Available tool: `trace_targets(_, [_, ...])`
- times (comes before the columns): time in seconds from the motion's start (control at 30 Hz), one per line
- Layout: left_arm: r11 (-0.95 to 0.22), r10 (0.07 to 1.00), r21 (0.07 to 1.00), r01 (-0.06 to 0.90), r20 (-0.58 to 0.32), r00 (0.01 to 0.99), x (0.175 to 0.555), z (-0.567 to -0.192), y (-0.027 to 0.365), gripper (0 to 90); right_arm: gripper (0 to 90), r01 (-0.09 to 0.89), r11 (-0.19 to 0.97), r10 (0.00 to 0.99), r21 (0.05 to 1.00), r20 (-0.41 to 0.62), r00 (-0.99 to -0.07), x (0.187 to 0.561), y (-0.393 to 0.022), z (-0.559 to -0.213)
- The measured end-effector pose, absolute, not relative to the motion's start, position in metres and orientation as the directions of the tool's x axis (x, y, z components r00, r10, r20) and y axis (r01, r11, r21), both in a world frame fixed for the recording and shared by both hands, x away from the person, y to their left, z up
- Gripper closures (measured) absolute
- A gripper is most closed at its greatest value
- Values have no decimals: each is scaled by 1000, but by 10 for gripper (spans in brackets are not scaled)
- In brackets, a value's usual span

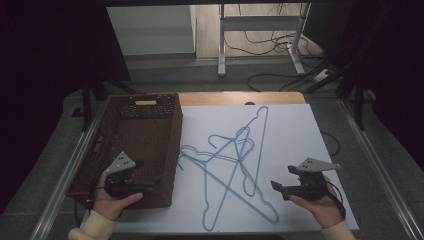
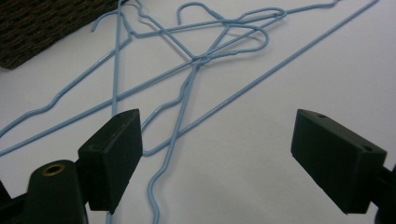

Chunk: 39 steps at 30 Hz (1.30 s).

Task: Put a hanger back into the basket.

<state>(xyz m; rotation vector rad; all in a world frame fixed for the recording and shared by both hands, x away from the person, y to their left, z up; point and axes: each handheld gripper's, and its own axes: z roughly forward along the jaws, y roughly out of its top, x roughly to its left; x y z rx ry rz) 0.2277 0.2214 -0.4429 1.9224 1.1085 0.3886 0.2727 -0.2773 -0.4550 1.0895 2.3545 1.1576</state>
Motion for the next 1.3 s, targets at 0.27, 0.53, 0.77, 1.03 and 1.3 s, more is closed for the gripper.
trace_targets(0.27, [-240,814,796,556,-147,562,229,-444,221,121,174,519,382,756,765,65,-652,276,-280,-457])
trace_targets(0.53, [-235,812,799,553,-151,564,232,-440,221,127,181,530,389,754,754,70,-653,279,-280,-461])
trace_targets(0.77, [-242,809,793,559,-154,568,233,-442,220,127,201,537,395,761,745,62,-645,282,-280,-462])
trace_targets(1.03, [-254,799,794,552,-148,582,231,-443,218,127,224,550,443,752,708,40,-658,284,-264,-467])
trace_targets(1.3, [-253,796,800,544,-147,587,230,-441,217,128,274,557,474,740,682,35,-672,297,-245,-467])
